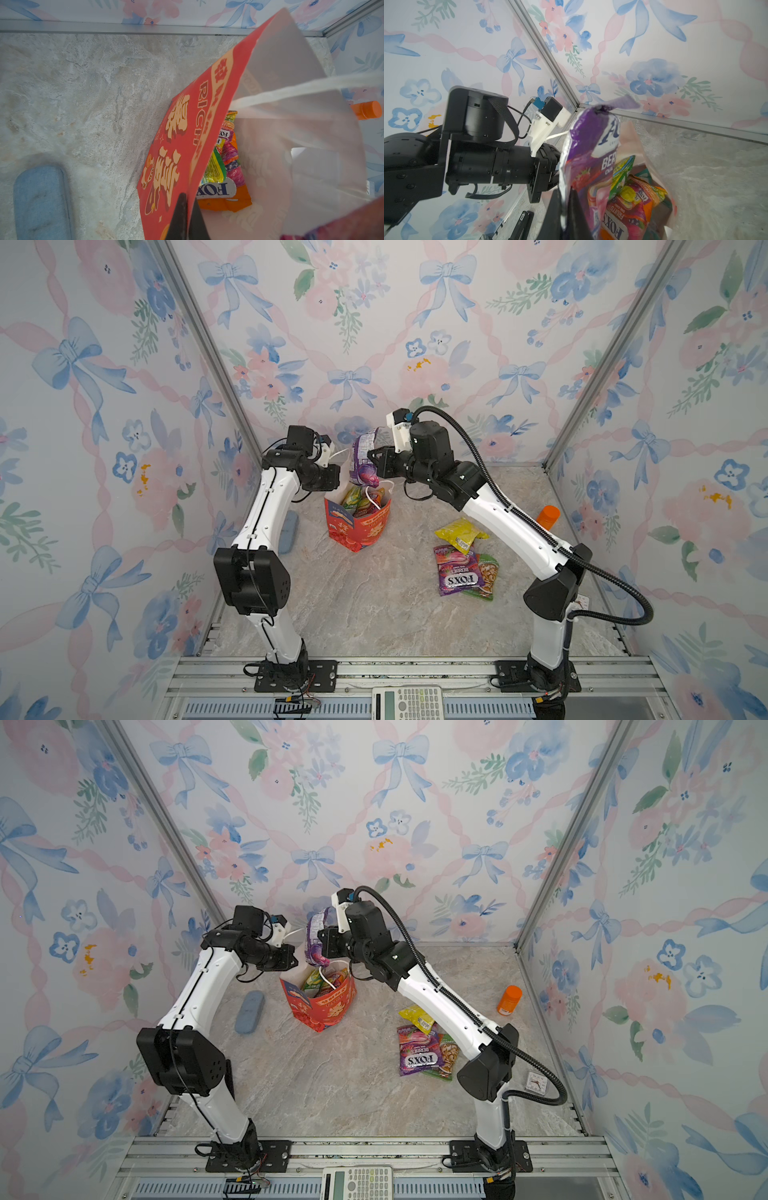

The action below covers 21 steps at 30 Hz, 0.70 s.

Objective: Place the snacks into the paper bag
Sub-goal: 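Carry the purple packet over the bag opening beside the left gripper, then lower the purple packet into the bag and open the right gripper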

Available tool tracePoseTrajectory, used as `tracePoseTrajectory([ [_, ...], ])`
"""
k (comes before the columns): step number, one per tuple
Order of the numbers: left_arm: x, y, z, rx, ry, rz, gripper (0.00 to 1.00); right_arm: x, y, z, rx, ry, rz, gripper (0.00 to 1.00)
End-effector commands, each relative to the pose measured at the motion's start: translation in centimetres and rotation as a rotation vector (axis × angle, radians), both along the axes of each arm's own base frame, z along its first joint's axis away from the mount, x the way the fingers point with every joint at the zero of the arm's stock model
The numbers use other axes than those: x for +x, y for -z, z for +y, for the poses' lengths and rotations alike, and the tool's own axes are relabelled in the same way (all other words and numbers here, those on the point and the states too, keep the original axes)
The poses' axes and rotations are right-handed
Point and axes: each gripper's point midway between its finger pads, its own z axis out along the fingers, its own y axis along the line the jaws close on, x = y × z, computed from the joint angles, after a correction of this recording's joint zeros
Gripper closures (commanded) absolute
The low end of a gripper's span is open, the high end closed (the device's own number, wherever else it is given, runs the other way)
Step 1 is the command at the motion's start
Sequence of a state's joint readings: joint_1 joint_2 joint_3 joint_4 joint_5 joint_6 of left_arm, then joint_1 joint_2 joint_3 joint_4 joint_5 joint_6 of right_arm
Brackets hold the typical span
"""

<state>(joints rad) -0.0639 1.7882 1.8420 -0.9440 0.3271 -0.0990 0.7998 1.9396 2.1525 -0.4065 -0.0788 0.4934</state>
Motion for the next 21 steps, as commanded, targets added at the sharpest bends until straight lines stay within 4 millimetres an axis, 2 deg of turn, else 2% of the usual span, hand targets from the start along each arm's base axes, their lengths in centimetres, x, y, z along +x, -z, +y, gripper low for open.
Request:
tracePoseTrajectory([
  [1, -0.9, 0.5, 0.4, -0.002, -0.016, 0.043, 1.00, -0.9, -2.3, 0.6, 0.056, -0.025, -0.029, 1.00],
  [13, -1.0, 0.2, 0.3, -0.001, -0.016, 0.036, 1.00, -1.4, 0.3, 0.3, 0.052, 0.005, 0.017, 1.00],
  [21, -1.1, 0.1, 0.4, -0.001, -0.017, 0.035, 1.00, -1.2, 1.9, 1.1, 0.065, 0.003, 0.055, 1.00],
])
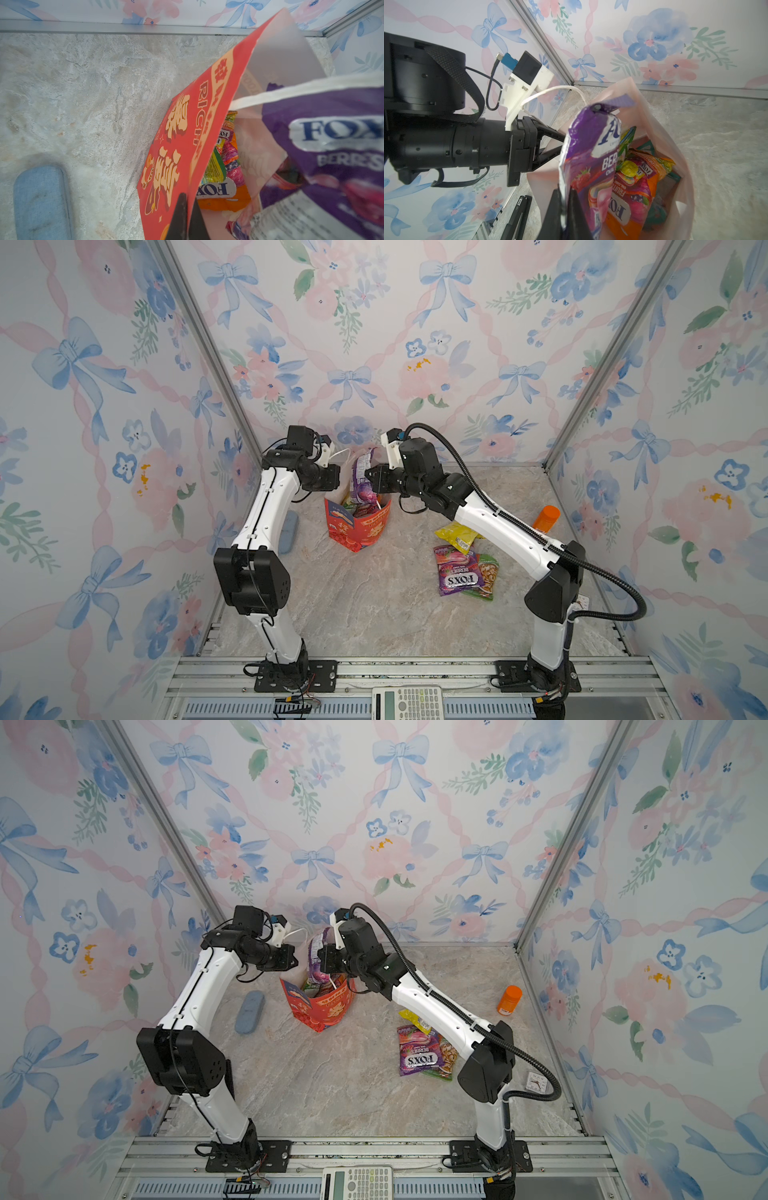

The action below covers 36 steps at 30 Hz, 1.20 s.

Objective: Place the snacks into the paper bag
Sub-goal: 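Lower the purple packet into the bag and open the right gripper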

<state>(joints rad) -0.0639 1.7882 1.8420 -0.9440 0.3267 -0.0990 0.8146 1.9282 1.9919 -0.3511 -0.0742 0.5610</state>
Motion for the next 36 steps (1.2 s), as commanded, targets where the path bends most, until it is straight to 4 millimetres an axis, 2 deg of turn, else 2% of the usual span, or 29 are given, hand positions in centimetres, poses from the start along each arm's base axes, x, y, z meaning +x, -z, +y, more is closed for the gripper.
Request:
tracePoseTrajectory([
  [1, -1.1, 0.1, 0.4, -0.002, -0.016, 0.034, 1.00, -0.9, -3.6, 0.5, 0.095, -0.004, -0.055, 1.00],
  [12, -1.2, 0.0, 0.3, -0.003, -0.015, 0.032, 1.00, 0.5, -1.4, 3.0, 0.132, -0.006, 0.012, 1.00],
  [19, -1.1, 0.1, 0.4, 0.000, -0.016, 0.032, 1.00, 0.8, -1.0, 2.8, 0.125, 0.002, 0.018, 1.00],
  [21, -1.2, 0.1, 0.4, 0.001, -0.016, 0.032, 1.00, 0.6, -1.0, 2.4, 0.123, 0.004, 0.016, 0.87],
  [24, -1.2, 0.0, 0.4, 0.002, -0.017, 0.030, 1.00, 0.0, -1.7, 1.1, 0.111, 0.021, -0.012, 0.58],
  [26, -1.1, 0.0, 0.5, 0.002, -0.018, 0.031, 1.00, -0.3, -2.6, -0.3, 0.094, 0.047, -0.047, 0.35],
  [28, -1.1, 0.0, 0.5, 0.001, -0.019, 0.030, 1.00, -0.6, -3.5, -1.5, 0.082, 0.069, -0.080, 0.22],
  [32, -1.1, -0.1, 0.5, 0.002, -0.019, 0.029, 1.00, -1.3, -5.1, -4.2, 0.055, 0.115, -0.145, 0.08],
  [35, -1.1, 0.1, 0.5, 0.003, -0.019, 0.032, 1.00, -1.8, -5.9, -6.2, 0.028, 0.149, -0.182, 0.00],
  [36, -1.1, 0.1, 0.5, 0.002, -0.019, 0.033, 1.00, -1.8, -5.8, -6.8, 0.014, 0.162, -0.189, 0.02],
])
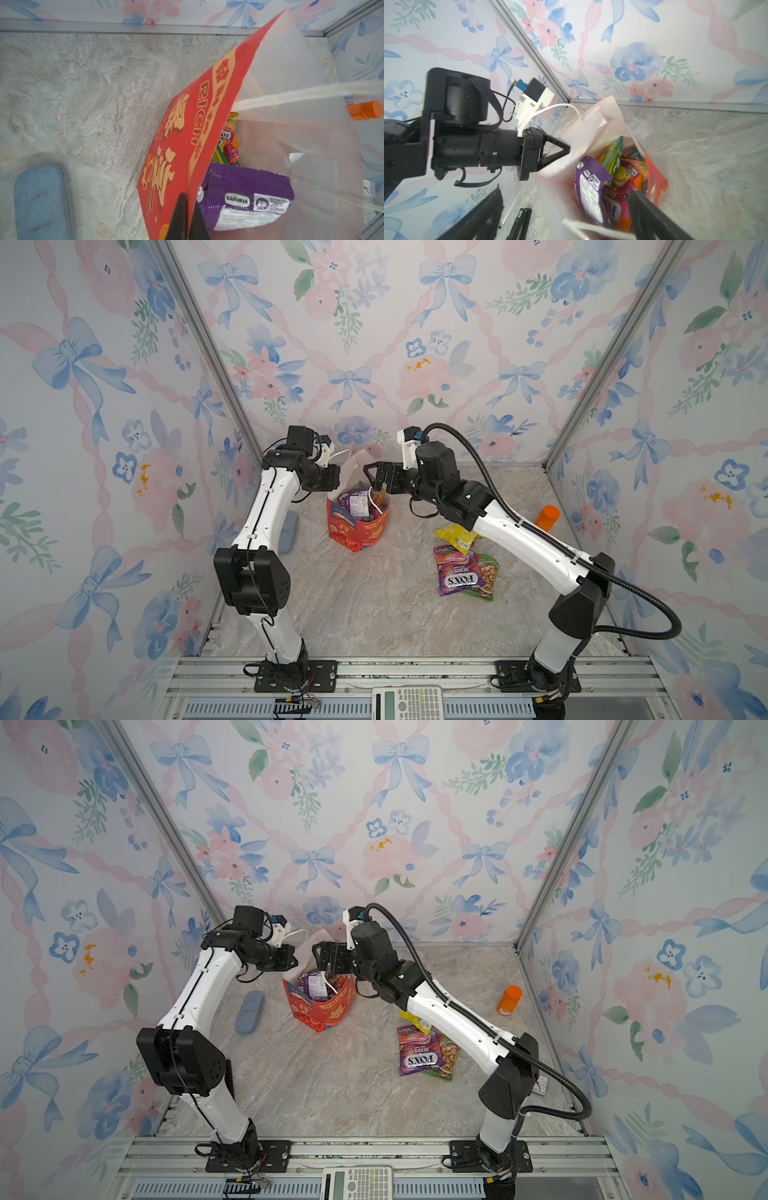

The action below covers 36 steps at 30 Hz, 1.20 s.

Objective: Place the snacks into the paper bag
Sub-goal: 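Lower the purple packet into the bag and open the right gripper, then withdraw the right gripper and move it over the pink Fox's Berries packet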

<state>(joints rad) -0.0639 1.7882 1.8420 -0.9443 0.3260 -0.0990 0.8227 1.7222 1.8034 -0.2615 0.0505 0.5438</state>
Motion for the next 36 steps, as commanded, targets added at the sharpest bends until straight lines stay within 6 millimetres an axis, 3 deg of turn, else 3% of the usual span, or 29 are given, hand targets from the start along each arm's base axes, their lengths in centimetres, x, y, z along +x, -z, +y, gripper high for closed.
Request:
tracePoseTrajectory([
  [1, -1.1, 0.1, 0.5, 0.002, -0.019, 0.032, 1.00, -0.1, -1.9, -3.2, -0.031, 0.072, -0.081, 0.03],
  [4, -1.1, 0.0, 0.5, 0.003, -0.021, 0.030, 1.00, -0.4, -1.6, -5.7, -0.044, 0.110, -0.072, 0.03],
  [8, -1.1, 0.1, 0.5, 0.004, -0.023, 0.032, 1.00, -1.1, 1.3, -9.9, -0.104, 0.193, -0.029, 0.03],
  [12, -1.0, 0.1, 0.4, -0.004, -0.018, 0.031, 1.00, -2.4, 6.6, -14.6, -0.196, 0.266, 0.082, 0.03],
  [15, -1.0, 0.1, 0.5, -0.001, -0.020, 0.031, 1.00, -4.0, 11.7, -18.2, -0.256, 0.310, 0.198, 0.02],
  [21, -0.9, 0.5, 0.4, -0.002, -0.019, 0.042, 1.00, -7.0, 20.6, -23.5, -0.305, 0.367, 0.431, 0.00],
  [27, -0.9, 0.5, 0.4, -0.001, -0.020, 0.042, 1.00, -8.3, 26.6, -24.6, -0.288, 0.336, 0.601, 0.03],
  [36, -0.9, 0.6, 0.4, 0.002, -0.022, 0.043, 1.00, -8.1, 31.4, -25.3, -0.288, 0.323, 0.717, 0.15],
])
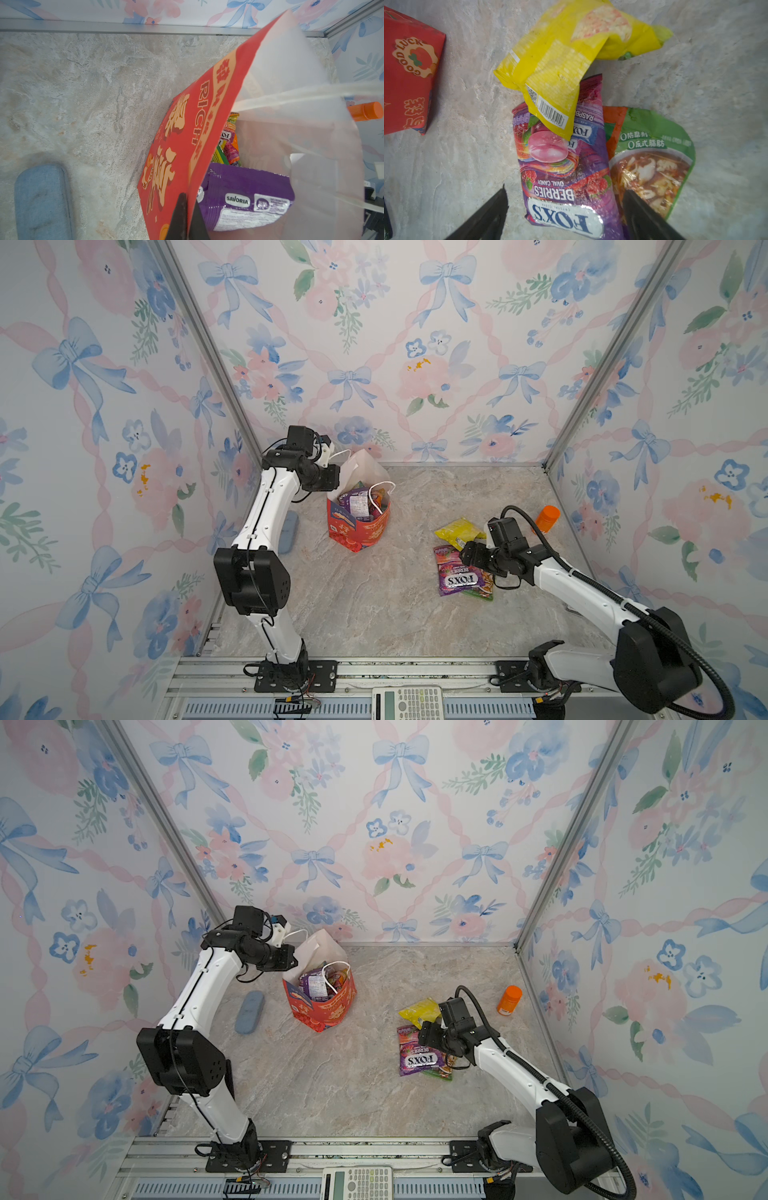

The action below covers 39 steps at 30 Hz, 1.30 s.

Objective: Place the snacks into the paper bag
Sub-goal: 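Withdraw the right gripper and move it over the pink Fox's Berries packet, then lower the right gripper onto the pink Fox's Berries packet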

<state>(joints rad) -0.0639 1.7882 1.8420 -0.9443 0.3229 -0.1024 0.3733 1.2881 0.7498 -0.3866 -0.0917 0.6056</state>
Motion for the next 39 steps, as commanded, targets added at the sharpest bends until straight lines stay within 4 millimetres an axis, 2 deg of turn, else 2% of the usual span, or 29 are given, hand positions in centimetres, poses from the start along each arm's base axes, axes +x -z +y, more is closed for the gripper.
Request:
tracePoseTrajectory([
  [1, -0.9, 0.6, 0.4, 0.001, -0.017, 0.042, 1.00, 0.0, 1.4, 0.4, 0.029, -0.016, 0.029, 0.17],
  [3, -0.9, 0.5, 0.4, 0.001, -0.018, 0.041, 1.00, -0.1, 2.1, 0.7, 0.041, -0.025, 0.049, 0.22],
  [9, -0.9, 0.6, 0.4, 0.000, -0.017, 0.044, 1.00, -0.3, 3.2, 1.9, 0.071, -0.048, 0.071, 0.25],
  [15, -0.9, 0.6, 0.4, 0.000, -0.017, 0.044, 1.00, -1.2, 1.4, 6.0, 0.100, -0.112, 0.050, 0.26],
  [17, -0.9, 0.7, 0.4, 0.000, -0.017, 0.044, 1.00, -1.4, 0.9, 6.4, 0.083, -0.123, 0.038, 0.26],
  [27, -1.0, 0.4, 0.3, -0.002, -0.016, 0.039, 1.00, -2.0, 2.5, 3.5, 0.023, -0.065, 0.064, 0.33],
  [34, -0.9, 0.5, 0.3, -0.002, -0.014, 0.040, 1.00, -1.8, 4.1, 3.9, 0.085, -0.035, 0.083, 0.39],
  [39, -0.9, 0.5, 0.2, -0.001, -0.013, 0.040, 1.00, -1.1, 4.2, 4.6, 0.117, -0.036, 0.071, 0.43],
])
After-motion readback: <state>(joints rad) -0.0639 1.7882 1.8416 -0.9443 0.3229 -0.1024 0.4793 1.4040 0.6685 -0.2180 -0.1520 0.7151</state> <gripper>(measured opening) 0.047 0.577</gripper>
